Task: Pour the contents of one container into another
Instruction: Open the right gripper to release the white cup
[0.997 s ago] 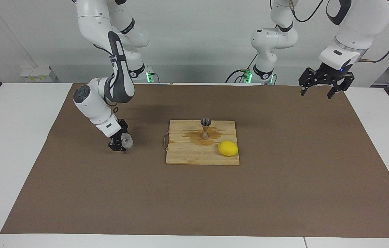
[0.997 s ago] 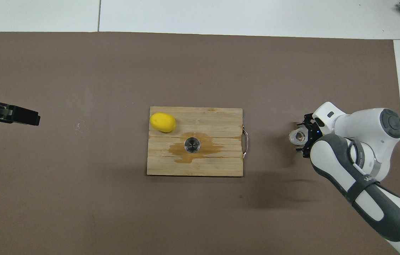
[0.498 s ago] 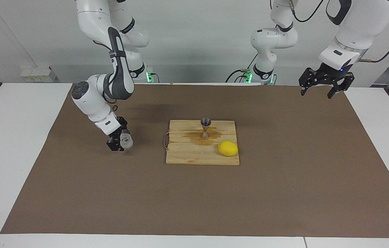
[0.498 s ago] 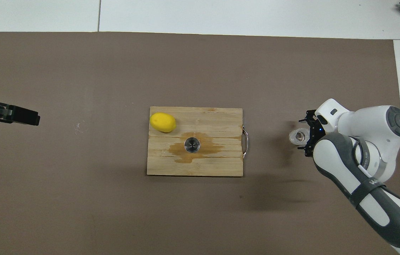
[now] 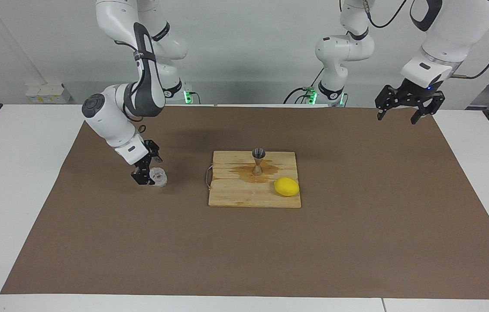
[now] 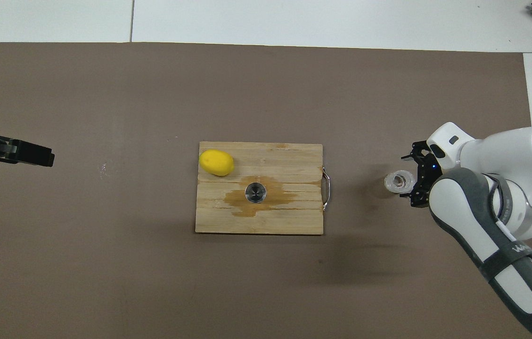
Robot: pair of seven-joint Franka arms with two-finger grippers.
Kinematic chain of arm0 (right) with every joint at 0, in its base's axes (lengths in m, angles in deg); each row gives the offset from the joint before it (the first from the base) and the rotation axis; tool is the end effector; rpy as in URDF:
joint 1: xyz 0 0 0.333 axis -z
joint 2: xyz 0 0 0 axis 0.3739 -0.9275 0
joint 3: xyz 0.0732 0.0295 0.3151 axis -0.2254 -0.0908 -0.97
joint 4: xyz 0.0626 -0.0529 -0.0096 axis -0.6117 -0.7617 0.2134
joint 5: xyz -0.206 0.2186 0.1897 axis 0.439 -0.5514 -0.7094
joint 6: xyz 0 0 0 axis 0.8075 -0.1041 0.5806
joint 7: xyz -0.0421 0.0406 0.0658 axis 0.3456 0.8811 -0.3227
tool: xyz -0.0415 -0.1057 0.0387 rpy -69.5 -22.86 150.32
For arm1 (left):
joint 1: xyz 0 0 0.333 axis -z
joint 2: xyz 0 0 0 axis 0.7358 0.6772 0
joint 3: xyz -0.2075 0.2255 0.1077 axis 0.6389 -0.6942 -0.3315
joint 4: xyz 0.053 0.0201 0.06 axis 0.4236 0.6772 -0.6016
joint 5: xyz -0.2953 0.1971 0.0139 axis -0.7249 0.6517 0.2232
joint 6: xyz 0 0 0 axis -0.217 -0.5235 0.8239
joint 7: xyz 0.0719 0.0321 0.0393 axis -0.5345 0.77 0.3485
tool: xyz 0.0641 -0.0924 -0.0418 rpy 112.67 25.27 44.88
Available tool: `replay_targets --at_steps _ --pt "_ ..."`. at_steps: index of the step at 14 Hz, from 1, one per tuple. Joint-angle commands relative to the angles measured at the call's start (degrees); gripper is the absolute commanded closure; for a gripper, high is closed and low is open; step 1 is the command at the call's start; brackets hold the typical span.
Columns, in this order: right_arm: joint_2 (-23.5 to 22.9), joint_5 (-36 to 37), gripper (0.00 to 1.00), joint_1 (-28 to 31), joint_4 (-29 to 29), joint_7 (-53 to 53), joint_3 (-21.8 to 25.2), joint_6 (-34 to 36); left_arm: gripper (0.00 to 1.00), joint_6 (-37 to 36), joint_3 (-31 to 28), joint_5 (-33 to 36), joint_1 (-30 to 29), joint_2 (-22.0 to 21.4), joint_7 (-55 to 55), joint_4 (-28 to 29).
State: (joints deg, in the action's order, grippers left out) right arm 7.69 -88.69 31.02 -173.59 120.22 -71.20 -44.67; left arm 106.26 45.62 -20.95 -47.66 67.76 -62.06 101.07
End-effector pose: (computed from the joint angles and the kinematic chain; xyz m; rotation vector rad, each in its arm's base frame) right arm 0.5232 0.0155 0.3700 -2.2162 -1.9618 -0.2258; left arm 0.5001 -0.0543 0.6270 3.1054 -0.3314 0.0438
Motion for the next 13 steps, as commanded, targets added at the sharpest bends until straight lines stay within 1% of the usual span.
replay_targets --at_steps 1,4,6,8,10,11,13 --pt "2.8 -1.6 0.0 0.4 0.1 -1.2 -0.4 3.2 0.0 0.6 -0.3 -0.7 0.1 0.2 -0.6 -0.4" --pt "4.6 -1.0 0.0 0.3 0.5 -1.9 -0.5 4.8 0.0 0.6 -0.4 -0.7 0.0 0.2 -0.6 -0.7" --pt "6.9 -0.8 0.0 0.2 0.8 -3.2 -0.5 7.2 0.0 0.5 -0.6 -0.7 0.0 0.2 -0.6 -0.7" --pt "9.8 1.6 0.0 0.0 0.9 -3.4 -0.6 7.3 0.0 0.5 -0.6 -0.7 0.0 0.0 -0.7 -0.7" --pt "10.3 2.1 0.0 0.0 2.7 -3.4 -0.7 7.4 0.0 0.5 -0.7 -0.7 -0.1 -0.3 -0.7 -0.8" --pt "10.2 2.0 0.0 0.2 4.0 -3.6 -0.6 6.3 0.0 0.5 -0.9 -0.7 -0.2 -0.4 -0.7 -0.8" --pt "9.9 2.1 0.0 0.4 7.5 -3.9 -0.6 6.9 0.0 0.8 -1.0 -0.8 -0.2 -0.2 -0.7 -1.0"
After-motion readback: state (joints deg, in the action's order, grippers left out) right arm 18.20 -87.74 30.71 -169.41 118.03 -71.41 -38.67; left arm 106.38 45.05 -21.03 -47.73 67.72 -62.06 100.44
